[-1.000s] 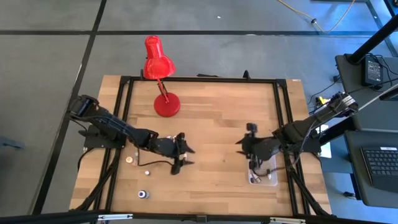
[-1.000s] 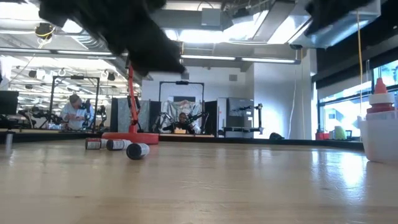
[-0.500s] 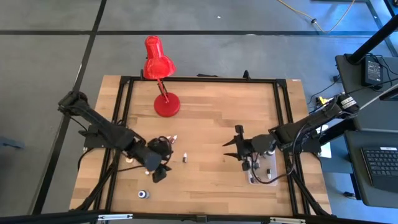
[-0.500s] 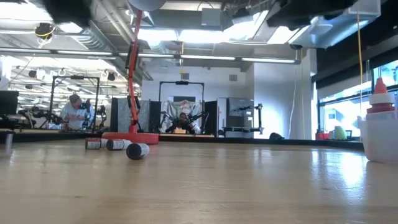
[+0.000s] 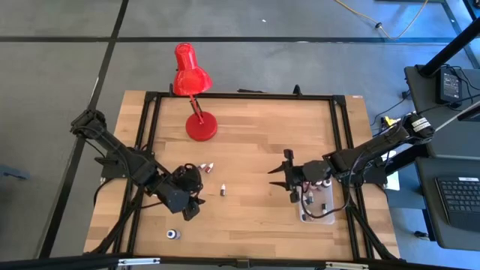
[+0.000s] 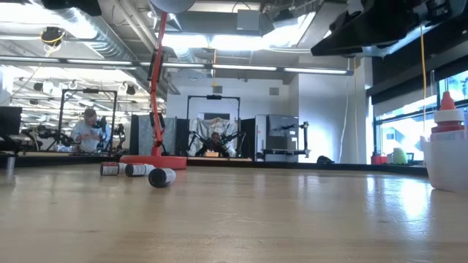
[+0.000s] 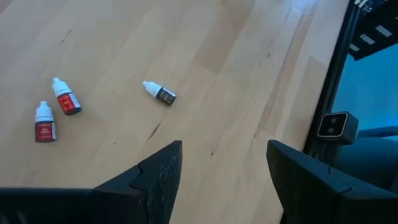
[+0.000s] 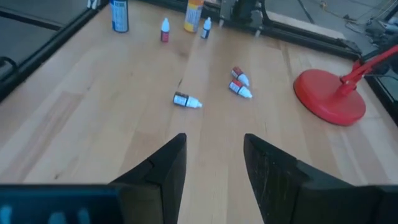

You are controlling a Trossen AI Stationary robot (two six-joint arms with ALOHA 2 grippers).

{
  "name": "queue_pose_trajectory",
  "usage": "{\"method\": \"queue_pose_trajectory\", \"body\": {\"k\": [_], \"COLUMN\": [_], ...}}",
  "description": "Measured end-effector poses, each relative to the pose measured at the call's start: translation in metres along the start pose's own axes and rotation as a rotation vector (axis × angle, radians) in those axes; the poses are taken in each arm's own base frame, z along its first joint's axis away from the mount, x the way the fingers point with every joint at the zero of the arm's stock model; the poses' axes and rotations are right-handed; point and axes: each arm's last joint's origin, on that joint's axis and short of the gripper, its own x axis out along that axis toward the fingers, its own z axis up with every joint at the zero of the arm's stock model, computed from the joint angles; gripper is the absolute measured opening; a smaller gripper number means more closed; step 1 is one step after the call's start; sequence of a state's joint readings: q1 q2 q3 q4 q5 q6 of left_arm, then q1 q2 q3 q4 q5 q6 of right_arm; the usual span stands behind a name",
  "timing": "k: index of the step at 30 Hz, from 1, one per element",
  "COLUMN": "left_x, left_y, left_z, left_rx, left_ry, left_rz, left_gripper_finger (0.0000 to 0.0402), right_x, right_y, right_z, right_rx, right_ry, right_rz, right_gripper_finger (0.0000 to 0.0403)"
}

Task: Pick & Place food coloring
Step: Put the big yellow bottle into the transparent container

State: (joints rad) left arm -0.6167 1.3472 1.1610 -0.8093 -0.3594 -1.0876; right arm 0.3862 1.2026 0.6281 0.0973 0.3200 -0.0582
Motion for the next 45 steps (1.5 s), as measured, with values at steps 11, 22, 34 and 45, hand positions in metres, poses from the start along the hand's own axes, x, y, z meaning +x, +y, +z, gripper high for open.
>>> {"method": "queue_pose_trajectory", "body": {"k": [11,22,34,45], "left_x": [0.003,0.01,0.007,-0.008], "left_y": [-0.001,0.005,0.038,0.052], "left_z": [0.002,-0.003,-0.011,-0.033], "left_rx": [-0.002,-0.011,-0.359,-0.625], "left_ry": [-0.011,0.049,0.208,0.367], "left_rz": [-0.019,-0.013,0.309,0.581], "left_gripper_finger": [0.024,0.0298,0.0294,0.0294], "right_x": [0.0,0.0,0.0,0.0], "right_y": [0.0,0.0,0.0,0.0], "right_z": [0.001,0.0,0.0,0.0], "right_rx": [0.0,-0.002,-0.002,-0.01], "right_ry": [-0.008,-0.002,-0.003,-0.003], "right_rz": [-0.001,0.0,0.0,0.0], "right_gripper_finger": [0.0163,0.0163,0.0163,0.0163]}}
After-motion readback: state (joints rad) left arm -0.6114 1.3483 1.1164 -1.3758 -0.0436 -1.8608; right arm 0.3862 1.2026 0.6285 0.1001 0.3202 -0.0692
